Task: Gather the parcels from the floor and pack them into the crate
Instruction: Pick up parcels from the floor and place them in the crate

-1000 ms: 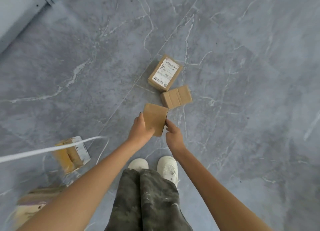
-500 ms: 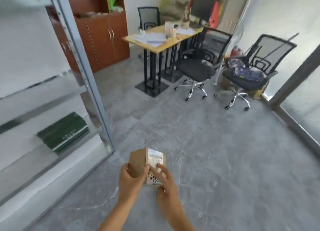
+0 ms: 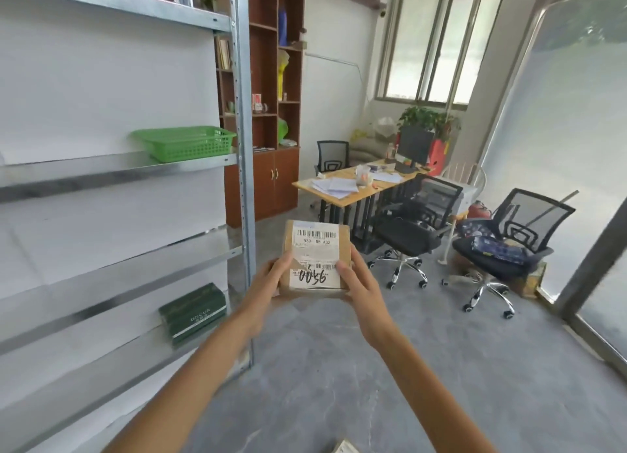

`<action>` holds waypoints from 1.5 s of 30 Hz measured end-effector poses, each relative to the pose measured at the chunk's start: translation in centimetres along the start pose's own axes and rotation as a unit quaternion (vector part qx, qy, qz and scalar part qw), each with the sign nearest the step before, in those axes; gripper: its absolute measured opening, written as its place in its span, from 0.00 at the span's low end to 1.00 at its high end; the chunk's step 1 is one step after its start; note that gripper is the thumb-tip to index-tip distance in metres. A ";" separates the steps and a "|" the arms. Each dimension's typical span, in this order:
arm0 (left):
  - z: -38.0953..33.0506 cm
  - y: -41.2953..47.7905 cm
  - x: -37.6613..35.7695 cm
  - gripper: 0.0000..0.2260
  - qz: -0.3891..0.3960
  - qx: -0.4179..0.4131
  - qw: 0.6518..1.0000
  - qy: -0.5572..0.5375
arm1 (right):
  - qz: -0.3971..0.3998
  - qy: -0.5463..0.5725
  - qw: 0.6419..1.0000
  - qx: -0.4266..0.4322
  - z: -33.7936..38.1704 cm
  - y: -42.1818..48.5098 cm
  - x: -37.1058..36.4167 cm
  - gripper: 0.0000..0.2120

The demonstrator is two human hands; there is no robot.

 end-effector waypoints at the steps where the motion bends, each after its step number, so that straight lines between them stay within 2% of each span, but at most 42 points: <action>1: -0.8 -1.2 0.0 0.28 0.012 -0.003 1.000 0.011 | 0.007 0.000 1.000 0.011 0.7 -1.0 -0.3 0.22; 6: -4.0 -8.3 -0.8 0.28 0.064 -0.012 0.995 0.078 | 0.047 0.004 0.998 0.029 1.6 -6.3 -1.1 0.23; 9: -4.7 -13.2 -0.8 0.30 0.054 0.005 0.994 0.097 | 0.075 0.001 0.997 0.029 1.0 -9.9 -1.7 0.22; 13: -5.3 -19.5 -0.5 0.26 0.029 0.035 0.991 0.125 | 0.106 0.001 0.994 0.019 0.0 -14.8 -2.8 0.22; 20: -7.3 -29.6 1.6 0.27 0.034 0.047 0.984 0.166 | 0.163 -0.004 0.987 0.012 -0.8 -23.0 -6.8 0.25; 27: -9.9 -39.3 7.6 0.21 -0.011 0.015 0.990 0.137 | 0.224 -0.020 0.974 0.020 -0.4 -31.4 -14.3 0.28; 34: -10.3 -51.7 16.1 0.29 -0.080 0.045 0.991 0.094 | 0.290 -0.039 0.956 -0.008 -1.7 -41.5 -24.8 0.29; 37: -10.8 -57.6 18.8 0.29 -0.091 0.058 0.991 0.073 | 0.336 -0.038 0.941 -0.027 -2.8 -45.5 -28.4 0.31; 41: -11.4 -64.9 20.8 0.22 -0.090 0.066 0.989 0.094 | 0.374 -0.044 0.926 -0.036 -4.0 -50.8 -31.7 0.32; 45: -12.3 -71.2 20.8 0.24 -0.119 0.072 0.985 0.106 | 0.404 -0.046 0.913 -0.042 -4.4 -55.7 -33.5 0.30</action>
Point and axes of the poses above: each hand's wrist, its own y-axis towards the middle knuckle, its own x-axis out of the back of the hand, z = x × y, the point moved 9 cm from there along y, towards the middle knuckle, and after that the axes turned 10 degrees about -x, right-handed, at the moved point
